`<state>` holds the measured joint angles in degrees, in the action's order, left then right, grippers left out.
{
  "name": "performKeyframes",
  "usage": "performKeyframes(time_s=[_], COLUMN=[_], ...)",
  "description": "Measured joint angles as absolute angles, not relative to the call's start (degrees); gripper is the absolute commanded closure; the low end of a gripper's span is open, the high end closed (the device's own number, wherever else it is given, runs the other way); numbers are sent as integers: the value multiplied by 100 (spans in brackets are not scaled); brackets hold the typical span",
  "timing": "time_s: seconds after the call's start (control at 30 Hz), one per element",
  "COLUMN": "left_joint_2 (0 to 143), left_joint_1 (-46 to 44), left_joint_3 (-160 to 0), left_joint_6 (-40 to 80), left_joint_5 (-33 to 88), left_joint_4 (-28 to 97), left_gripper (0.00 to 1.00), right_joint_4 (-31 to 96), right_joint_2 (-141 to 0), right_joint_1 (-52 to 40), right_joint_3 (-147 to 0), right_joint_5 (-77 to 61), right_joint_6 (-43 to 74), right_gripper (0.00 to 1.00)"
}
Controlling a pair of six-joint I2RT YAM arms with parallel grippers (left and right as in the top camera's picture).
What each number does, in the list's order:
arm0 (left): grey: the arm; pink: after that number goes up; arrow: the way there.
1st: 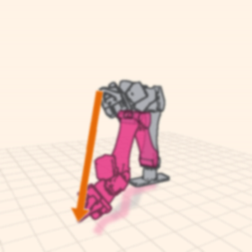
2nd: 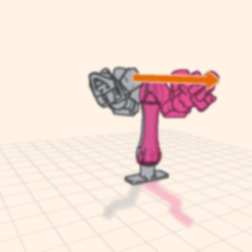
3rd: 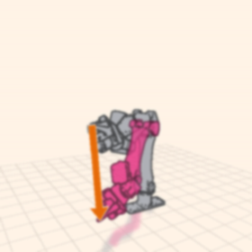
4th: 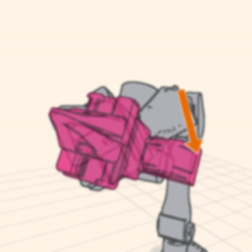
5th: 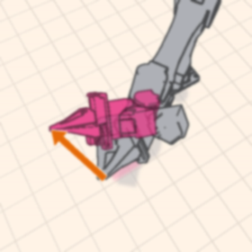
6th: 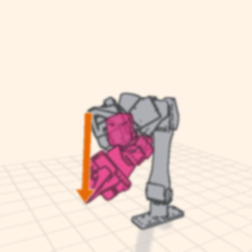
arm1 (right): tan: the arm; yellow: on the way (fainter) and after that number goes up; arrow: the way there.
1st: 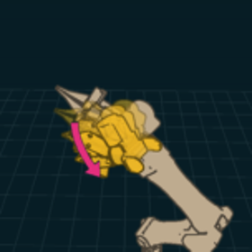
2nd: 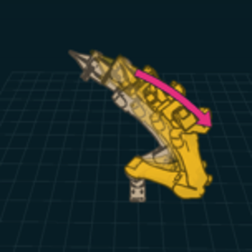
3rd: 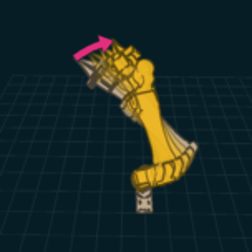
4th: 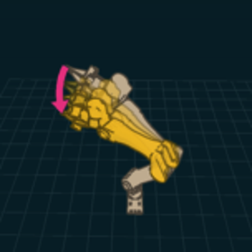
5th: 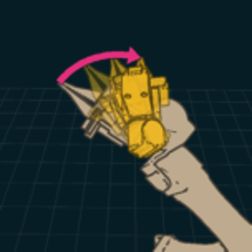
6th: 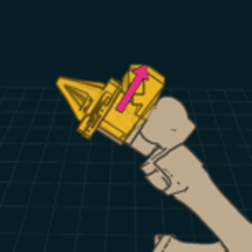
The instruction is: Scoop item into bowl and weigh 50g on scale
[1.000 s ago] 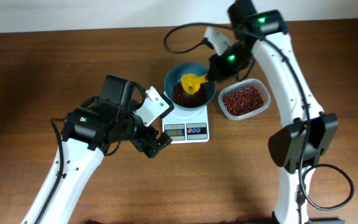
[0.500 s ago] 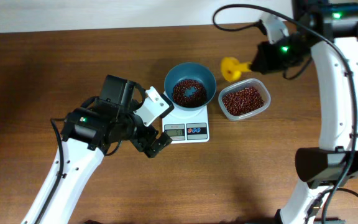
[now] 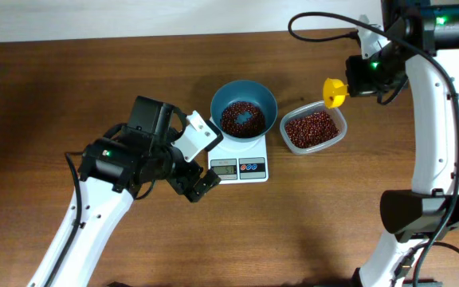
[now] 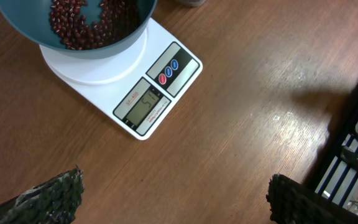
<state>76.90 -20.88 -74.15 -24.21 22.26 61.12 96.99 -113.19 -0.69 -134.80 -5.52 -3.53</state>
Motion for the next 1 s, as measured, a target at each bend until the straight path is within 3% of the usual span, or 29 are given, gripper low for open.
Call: performKeyframes(time_s=[0.27,0.63,1.0], left_joint_2=[7690,7690,7690], left_joint_1=[-2088,-2088,-2088], left_joint_3=[-7415,-7415,-7415], left_joint_6=[-2418,-2418,-2418], left_joint_5=[2226,2226,2226], left_joint_4=[6112,6112,6110], left_gripper=[1,1,1], right_joint_4=[9699,9699,8425], right_joint_2=[-11319,-11319,-11327], right_joint_1=[-989,-1048,-1066], right_joint_3=[-13480,-13478,-13461], right_joint_5=[349,681,-1494], right_joint_6=[-388,-384,-799], right_gripper=[96,96,96])
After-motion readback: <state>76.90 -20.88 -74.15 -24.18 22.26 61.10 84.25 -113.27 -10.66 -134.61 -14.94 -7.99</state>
